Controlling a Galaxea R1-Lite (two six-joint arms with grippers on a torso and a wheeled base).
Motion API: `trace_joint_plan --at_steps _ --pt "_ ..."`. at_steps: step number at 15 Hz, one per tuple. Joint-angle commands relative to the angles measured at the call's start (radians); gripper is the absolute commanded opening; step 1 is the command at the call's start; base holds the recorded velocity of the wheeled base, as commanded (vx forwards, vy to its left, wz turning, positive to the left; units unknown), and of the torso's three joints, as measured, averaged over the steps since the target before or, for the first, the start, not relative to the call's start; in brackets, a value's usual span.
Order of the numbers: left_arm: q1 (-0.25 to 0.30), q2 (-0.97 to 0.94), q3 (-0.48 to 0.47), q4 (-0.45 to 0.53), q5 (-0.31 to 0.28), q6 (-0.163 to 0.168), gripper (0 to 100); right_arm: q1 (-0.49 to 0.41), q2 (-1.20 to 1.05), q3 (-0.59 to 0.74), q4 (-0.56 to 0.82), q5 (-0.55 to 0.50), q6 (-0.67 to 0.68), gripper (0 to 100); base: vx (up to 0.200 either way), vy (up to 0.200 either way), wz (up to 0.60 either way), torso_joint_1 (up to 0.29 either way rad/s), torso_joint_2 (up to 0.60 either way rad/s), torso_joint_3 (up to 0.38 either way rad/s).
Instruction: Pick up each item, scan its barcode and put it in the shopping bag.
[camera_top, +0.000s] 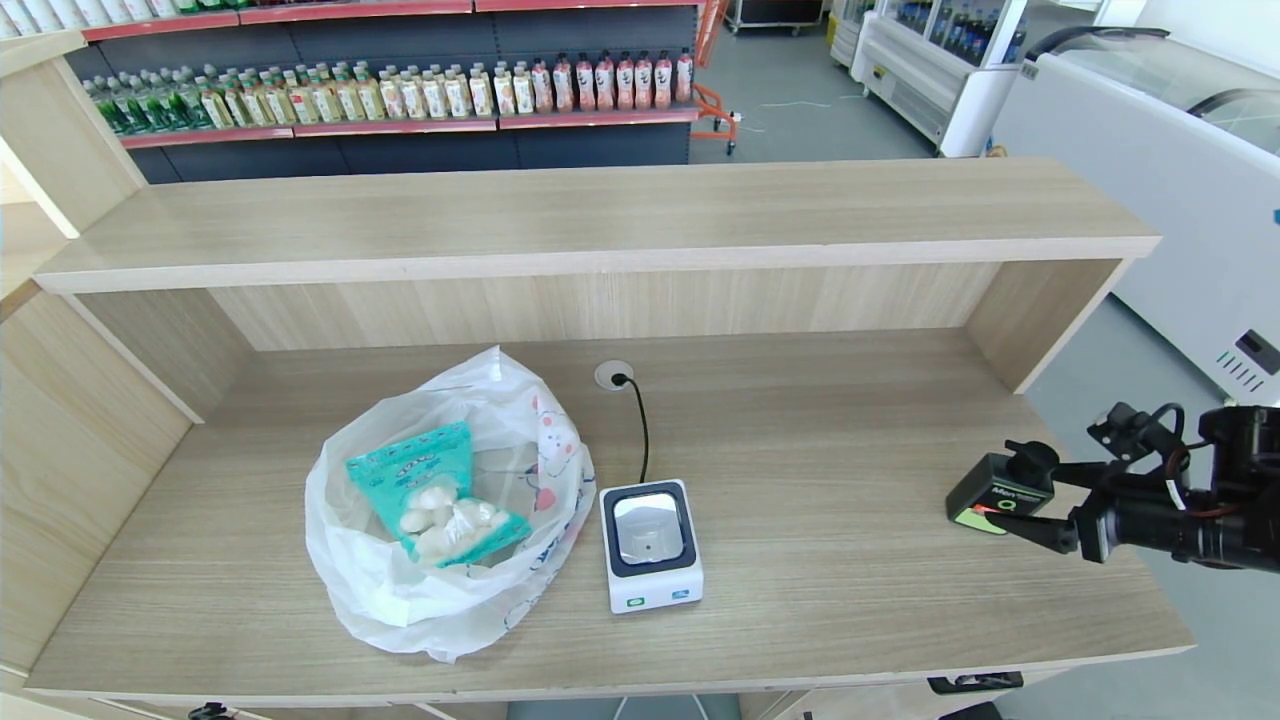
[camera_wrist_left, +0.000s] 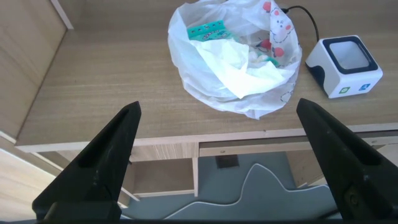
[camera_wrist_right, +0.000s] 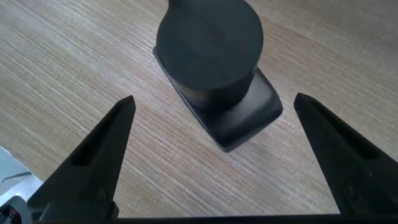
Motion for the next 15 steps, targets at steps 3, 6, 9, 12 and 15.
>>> trace_joint_plan --at_steps 3,6,9,12,15 --pt "-0.001 0.001 0.0 0.0 0.0 0.0 100 0.043 0.067 -0.054 0.006 0.07 -0.001 100 0.0 0.0 0.0 0.0 0.0 0.0" --pt "0.001 0.001 0.0 0.0 0.0 0.0 100 0.069 0.084 -0.069 0.016 0.089 0.002 100 0.0 0.0 0.0 0.0 0.0 0.0" --pt "0.001 0.001 0.0 0.0 0.0 0.0 100 0.085 0.106 -0.092 0.016 0.089 0.001 100 0.0 0.0 0.0 0.0 0.0 0.0" --pt "0.001 0.001 0.0 0.0 0.0 0.0 100 0.088 0.119 -0.101 0.019 0.087 0.005 100 0.0 0.0 0.0 0.0 0.0 0.0" --pt "-0.001 0.001 0.0 0.0 0.0 0.0 100 0.095 0.13 -0.109 0.021 0.089 0.007 100 0.0 0.0 0.0 0.0 0.0 0.0"
